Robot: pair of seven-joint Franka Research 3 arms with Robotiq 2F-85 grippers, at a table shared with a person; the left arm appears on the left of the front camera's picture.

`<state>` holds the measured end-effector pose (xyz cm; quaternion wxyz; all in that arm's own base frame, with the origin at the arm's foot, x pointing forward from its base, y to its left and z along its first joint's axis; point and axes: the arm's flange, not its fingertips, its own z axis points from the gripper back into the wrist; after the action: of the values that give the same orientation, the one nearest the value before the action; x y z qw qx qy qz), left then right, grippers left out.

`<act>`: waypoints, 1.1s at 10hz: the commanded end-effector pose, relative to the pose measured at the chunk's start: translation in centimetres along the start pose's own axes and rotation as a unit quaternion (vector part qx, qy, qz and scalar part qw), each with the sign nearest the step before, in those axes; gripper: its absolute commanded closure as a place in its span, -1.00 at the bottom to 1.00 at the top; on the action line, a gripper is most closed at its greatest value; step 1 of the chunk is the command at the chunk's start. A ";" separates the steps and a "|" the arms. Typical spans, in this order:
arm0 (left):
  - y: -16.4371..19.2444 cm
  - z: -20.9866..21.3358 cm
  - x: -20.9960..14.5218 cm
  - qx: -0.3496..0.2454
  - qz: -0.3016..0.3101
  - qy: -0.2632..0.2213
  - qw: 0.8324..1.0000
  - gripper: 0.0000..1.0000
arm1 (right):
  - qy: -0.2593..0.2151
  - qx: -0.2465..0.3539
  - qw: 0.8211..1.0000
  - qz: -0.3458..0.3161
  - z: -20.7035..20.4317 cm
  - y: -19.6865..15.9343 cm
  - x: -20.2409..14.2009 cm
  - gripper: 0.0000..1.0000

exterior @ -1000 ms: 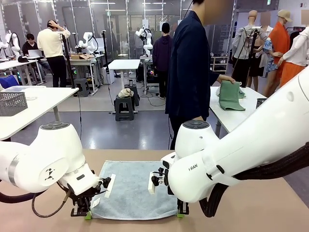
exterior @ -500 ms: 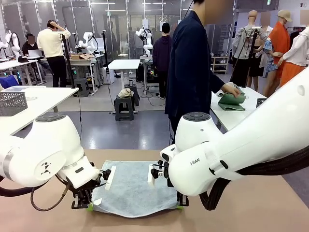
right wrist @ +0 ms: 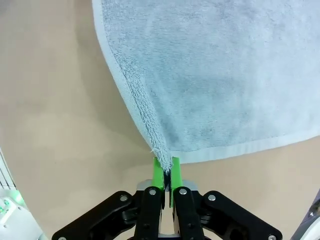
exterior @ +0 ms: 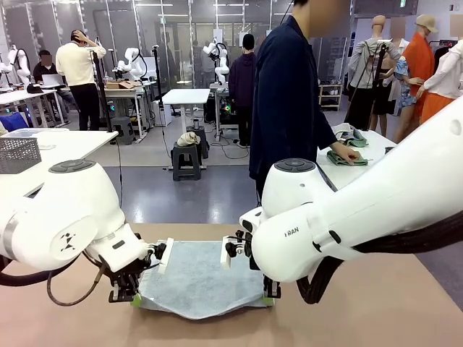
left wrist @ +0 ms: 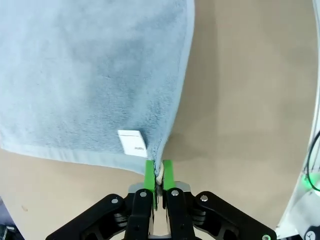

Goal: Fold the towels and place them in the basket.
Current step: When a person lays out a Towel with hook on the table, fold it in half twice.

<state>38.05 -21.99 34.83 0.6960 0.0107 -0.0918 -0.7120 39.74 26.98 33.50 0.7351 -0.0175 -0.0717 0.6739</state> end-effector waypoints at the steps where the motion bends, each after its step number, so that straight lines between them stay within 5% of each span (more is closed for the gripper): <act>1: 2.8 0.6 0.4 -0.002 -0.002 0.006 1.000 1.00 | 0.010 0.001 1.000 -0.004 -0.2 -3.1 0.5 1.00; 11: 18.5 1.0 -0.6 0.011 0.033 0.027 0.999 1.00 | -0.013 0.001 1.000 0.025 -0.3 -18.6 1.8 1.00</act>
<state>55.06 -20.93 38.54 0.7182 0.0265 -0.0989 -0.6883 57.15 26.85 35.26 0.7304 -0.0194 -0.0833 0.6777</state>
